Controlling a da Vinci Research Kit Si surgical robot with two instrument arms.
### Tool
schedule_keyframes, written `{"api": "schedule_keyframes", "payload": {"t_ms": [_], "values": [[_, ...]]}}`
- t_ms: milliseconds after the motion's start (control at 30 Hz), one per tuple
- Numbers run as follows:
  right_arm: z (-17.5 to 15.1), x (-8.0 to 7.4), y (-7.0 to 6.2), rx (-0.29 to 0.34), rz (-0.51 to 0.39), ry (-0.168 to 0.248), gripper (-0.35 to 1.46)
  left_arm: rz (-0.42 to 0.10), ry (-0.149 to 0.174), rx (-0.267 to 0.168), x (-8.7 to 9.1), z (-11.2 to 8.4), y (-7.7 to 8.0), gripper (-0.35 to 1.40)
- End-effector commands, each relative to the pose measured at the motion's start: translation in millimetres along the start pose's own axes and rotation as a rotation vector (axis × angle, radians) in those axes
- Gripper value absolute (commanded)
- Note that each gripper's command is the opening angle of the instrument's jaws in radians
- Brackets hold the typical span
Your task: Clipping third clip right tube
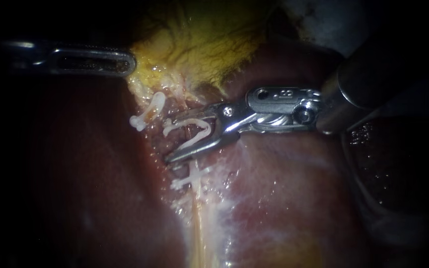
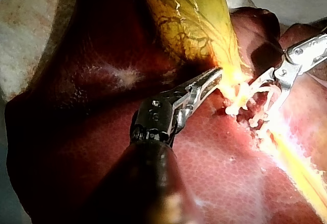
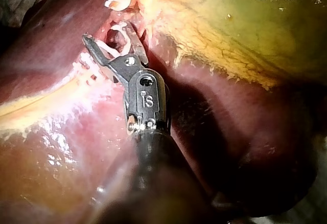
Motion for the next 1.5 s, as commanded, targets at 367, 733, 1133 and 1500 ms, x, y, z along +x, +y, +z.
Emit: {"api": "schedule_keyframes", "payload": {"t_ms": [367, 733, 1133, 1500], "values": [[-4.6, 3.4, -2.5, 0.008, 0.023, 0.009, 0.48, 0.000, 0.000, 0.001, 0.0, -0.2, 0.1, -0.35], [-6.5, 0.5, -0.1, -0.005, 0.059, 0.009, 0.48, 0.000, 0.000, 0.001, 0.0, -0.3, 0.1, -0.35], [-2.8, -1.8, 2.3, 0.016, 0.144, 0.066, 0.49, 0.001, 0.000, 0.001, 0.1, -0.2, 0.2, -0.35], [-1.2, -1.3, 2.6, 0.163, 0.234, 0.239, 0.51, 0.001, 0.000, 0.001, 0.1, -0.2, 0.2, -0.35]]}}
